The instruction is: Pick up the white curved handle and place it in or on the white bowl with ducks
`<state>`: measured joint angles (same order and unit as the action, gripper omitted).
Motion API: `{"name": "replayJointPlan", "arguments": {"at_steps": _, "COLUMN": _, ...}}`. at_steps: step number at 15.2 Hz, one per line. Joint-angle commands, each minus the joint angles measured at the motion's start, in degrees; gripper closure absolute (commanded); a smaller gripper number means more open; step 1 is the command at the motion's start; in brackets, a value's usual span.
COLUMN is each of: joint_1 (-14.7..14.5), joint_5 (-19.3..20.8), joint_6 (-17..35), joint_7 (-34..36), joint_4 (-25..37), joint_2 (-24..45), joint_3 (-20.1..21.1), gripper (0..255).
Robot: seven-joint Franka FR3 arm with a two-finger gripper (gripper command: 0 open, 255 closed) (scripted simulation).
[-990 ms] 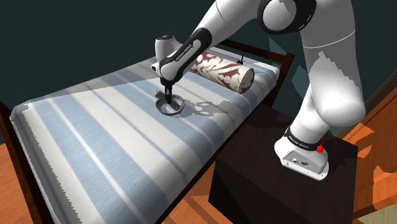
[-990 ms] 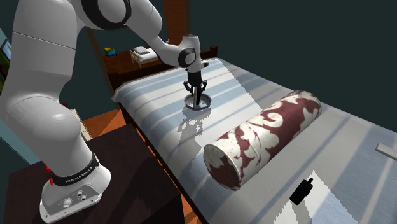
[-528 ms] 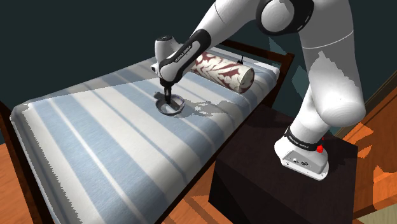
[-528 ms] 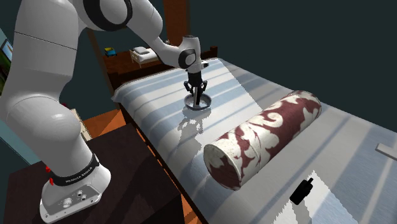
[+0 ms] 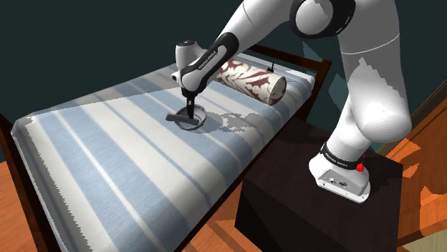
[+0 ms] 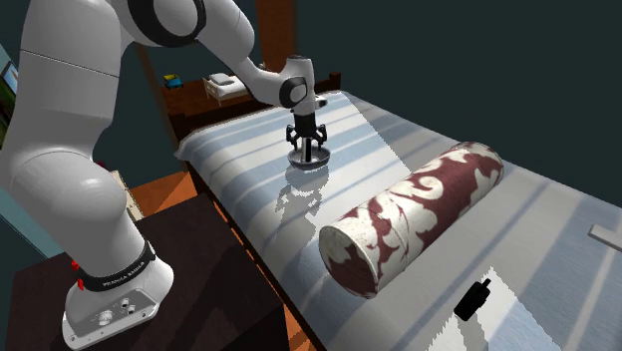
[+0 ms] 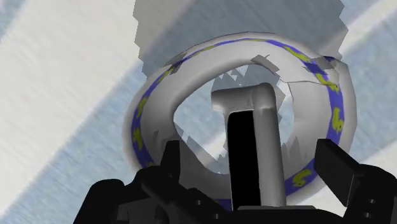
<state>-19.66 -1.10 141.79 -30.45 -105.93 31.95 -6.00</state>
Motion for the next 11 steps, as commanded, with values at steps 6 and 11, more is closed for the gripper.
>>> {"name": "replayJointPlan", "arguments": {"at_steps": 6, "joint_1": -0.40, "joint_5": 0.47, "joint_6": -4.34, "joint_7": 0.27, "joint_4": -0.15, "joint_2": -4.53, "joint_3": -0.32, "gripper": 0}}
{"name": "replayJointPlan", "arguments": {"at_steps": 11, "joint_1": -0.40, "joint_5": 0.47, "joint_6": -4.34, "joint_7": 0.27, "joint_4": -0.15, "joint_2": -4.53, "joint_3": -0.32, "gripper": 0}}
